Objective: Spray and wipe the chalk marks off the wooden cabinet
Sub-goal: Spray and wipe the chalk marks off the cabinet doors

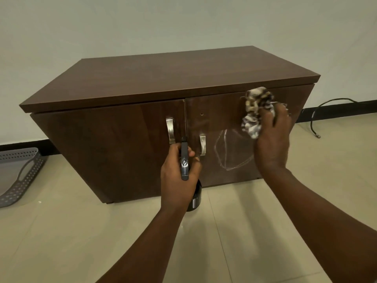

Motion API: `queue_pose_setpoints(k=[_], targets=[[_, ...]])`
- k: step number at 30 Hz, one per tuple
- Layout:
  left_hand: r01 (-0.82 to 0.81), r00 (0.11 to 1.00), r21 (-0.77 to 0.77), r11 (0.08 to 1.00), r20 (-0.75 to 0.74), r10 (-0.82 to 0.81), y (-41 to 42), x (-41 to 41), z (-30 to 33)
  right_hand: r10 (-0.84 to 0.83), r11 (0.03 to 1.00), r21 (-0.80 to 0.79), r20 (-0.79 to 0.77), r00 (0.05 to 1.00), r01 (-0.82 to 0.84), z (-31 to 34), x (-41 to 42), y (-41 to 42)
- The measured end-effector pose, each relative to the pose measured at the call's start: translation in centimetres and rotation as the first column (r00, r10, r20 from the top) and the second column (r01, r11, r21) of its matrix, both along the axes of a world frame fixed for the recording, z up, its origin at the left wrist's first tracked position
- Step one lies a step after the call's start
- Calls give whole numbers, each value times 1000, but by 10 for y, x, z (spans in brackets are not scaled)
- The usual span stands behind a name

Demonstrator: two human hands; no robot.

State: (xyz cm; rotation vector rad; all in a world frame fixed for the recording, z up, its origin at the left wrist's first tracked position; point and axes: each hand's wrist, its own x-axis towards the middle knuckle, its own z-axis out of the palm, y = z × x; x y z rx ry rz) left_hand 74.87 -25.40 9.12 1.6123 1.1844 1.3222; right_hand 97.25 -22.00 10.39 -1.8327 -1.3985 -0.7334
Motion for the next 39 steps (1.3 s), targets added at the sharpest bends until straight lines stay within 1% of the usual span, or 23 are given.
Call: queue_pose_setpoints(k=[1, 2, 4, 5, 6, 10, 12, 14, 16, 17, 19, 21, 22, 25, 27, 28, 30, 31, 33, 34, 36, 38, 39], targets=[[-6, 1000, 1, 1000, -2, 6, 1, 0, 0, -65, 998, -3, -62, 996, 65, -2, 7, 1], [-9, 1000, 5, 1000, -3, 9, 1, -1, 0, -120, 990, 60, -146, 982, 130, -1, 14, 1], [-6, 1000, 17, 1000, 0, 6, 3, -3, 1, -193, 972, 54, -376, 906, 229, -8, 33, 2], [-3, 1000, 21, 1000, -4, 3, 3, -4, 1, -234, 962, 26, -435, 869, 272, -8, 35, 0], [-3, 1000, 23, 1000, -8, 3, 4, -4, 0, -229, 962, 16, -500, 835, 273, -8, 36, 0], [-6, 1000, 24, 1000, -19, 7, 5, -5, -3, -211, 964, 22, -551, 808, 267, -8, 28, 3], [-3, 1000, 18, 1000, -21, 4, 5, -3, -5, -145, 977, 50, -560, 816, 207, -8, 12, 3], [-2, 1000, 22, 1000, -28, 3, 6, 0, -5, -10, 996, 74, -530, 848, 58, -10, -11, -3], [-1, 999, 38, 999, -33, 2, 5, 2, -5, 48, 999, 17, -474, 879, -45, -14, -35, -5], [3, 999, 43, 999, -32, -2, 5, 2, -4, 81, 996, -5, -438, 895, -93, -16, -49, -5], [16, 999, 54, 998, -39, -14, 2, 3, -4, 164, 985, 8, -352, 922, -172, -15, -73, -5], [16, 998, 64, 998, -55, -13, 0, 2, -4, 220, 973, -33, -187, 958, -230, -16, -87, -3], [15, 998, 67, 998, -60, -11, 0, 1, -4, 244, 965, -61, -131, 961, -253, -15, -87, -2], [21, 998, 68, 997, -53, -18, -3, -3, -6, 235, 965, -113, -35, 971, -238, -19, -70, -3], [27, 998, 55, 998, -51, -24, -4, -6, -5, 222, 967, -100, -122, 967, -234, -24, -49, -3], [30, 998, 53, 998, -52, -28, -4, -8, -5, 182, 975, -103, -127, 975, -195, -29, -36, -1], [33, 998, 46, 998, -54, -30, -4, -12, -7, 74, 997, -25, -162, 984, -79, -35, -12, 2], [31, 998, 40, 999, -56, -29, -4, -13, -8, 21, 998, 67, -219, 975, -6, -35, -2, 6], [25, 998, 29, 999, -57, -23, -4, -17, -11, -97, 982, 112, -388, 917, 152, -35, 8, 8], [22, 998, 28, 999, -55, -21, -4, -18, -12, -117, 977, 108, -444, 889, 183, -39, 13, 8], [22, 998, 29, 999, -57, -21, -3, -21, -13, -145, 971, 72, -583, 800, 228, -51, 23, 4], [22, 998, 34, 999, -53, -20, -1, -24, -12, -126, 969, 46, -752, 647, 242, -66, 29, 4], [22, 998, 34, 999, -53, -20, 0, -25, -12, -118, 969, 36, -802, 585, 245, -74, 30, 3]])
